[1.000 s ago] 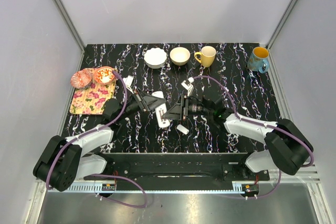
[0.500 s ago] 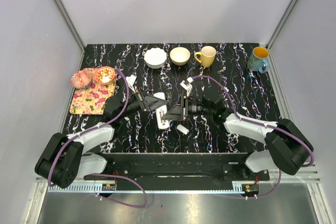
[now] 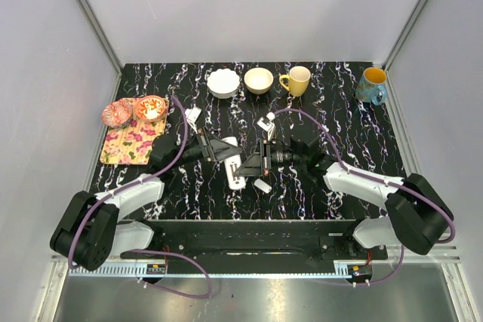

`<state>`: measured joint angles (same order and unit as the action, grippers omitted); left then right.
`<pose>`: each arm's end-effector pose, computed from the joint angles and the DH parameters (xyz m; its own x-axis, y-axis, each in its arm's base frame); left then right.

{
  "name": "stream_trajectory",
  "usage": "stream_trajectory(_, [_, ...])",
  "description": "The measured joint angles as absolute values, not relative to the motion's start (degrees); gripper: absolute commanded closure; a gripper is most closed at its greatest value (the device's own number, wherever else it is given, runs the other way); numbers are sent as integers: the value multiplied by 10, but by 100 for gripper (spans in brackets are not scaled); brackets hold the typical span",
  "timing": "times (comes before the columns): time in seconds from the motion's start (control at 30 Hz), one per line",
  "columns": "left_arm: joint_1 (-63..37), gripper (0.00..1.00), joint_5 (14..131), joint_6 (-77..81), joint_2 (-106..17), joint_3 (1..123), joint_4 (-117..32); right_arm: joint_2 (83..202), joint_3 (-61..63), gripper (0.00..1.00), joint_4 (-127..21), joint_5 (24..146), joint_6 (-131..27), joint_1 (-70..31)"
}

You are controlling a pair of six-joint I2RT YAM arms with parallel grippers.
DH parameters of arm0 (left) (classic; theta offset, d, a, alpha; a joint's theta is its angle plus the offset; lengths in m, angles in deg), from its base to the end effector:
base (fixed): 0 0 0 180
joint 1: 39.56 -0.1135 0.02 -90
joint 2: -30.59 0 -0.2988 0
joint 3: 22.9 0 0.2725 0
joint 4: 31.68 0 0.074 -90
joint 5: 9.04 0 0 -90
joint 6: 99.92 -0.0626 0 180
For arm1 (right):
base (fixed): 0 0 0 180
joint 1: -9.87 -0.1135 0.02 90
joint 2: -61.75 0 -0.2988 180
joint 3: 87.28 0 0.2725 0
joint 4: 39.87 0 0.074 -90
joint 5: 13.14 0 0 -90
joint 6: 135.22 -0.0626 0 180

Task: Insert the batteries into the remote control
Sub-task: Adjust the remote control.

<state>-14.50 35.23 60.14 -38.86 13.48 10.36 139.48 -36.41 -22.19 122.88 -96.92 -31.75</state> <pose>0.2163 -0.1506 0.2629 -0.8321 -0.3353 -0.4418 0.4521 0.0514 -0.8905 0.2060 0.2433 0.2636 -0.8526 -0.0286 -0.5217 -0.5214 0.1125 0.8459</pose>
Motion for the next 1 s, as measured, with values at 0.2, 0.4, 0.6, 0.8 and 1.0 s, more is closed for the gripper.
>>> stream_trajectory(0.2, [-145, 63, 334, 597, -389, 135, 99, 1387, -363, 100, -240, 1236, -961, -317])
stream_trajectory(0.4, [-145, 97, 319, 597, -388, 135, 93, 1386, -363, 100, -246, 1245, -953, -317])
stream_trajectory(0.6, [-145, 100, 319, 596, -384, 135, 91, 1386, -357, 62, -256, 1248, -947, -318])
stream_trajectory(0.8, [-145, 100, 332, 575, -362, 135, 64, 1373, -336, 38, -320, 1242, -923, -313])
stream_trajectory(1.0, [-163, 100, 383, 552, -316, 135, 14, 1287, -280, 34, -517, 1172, -816, -294])
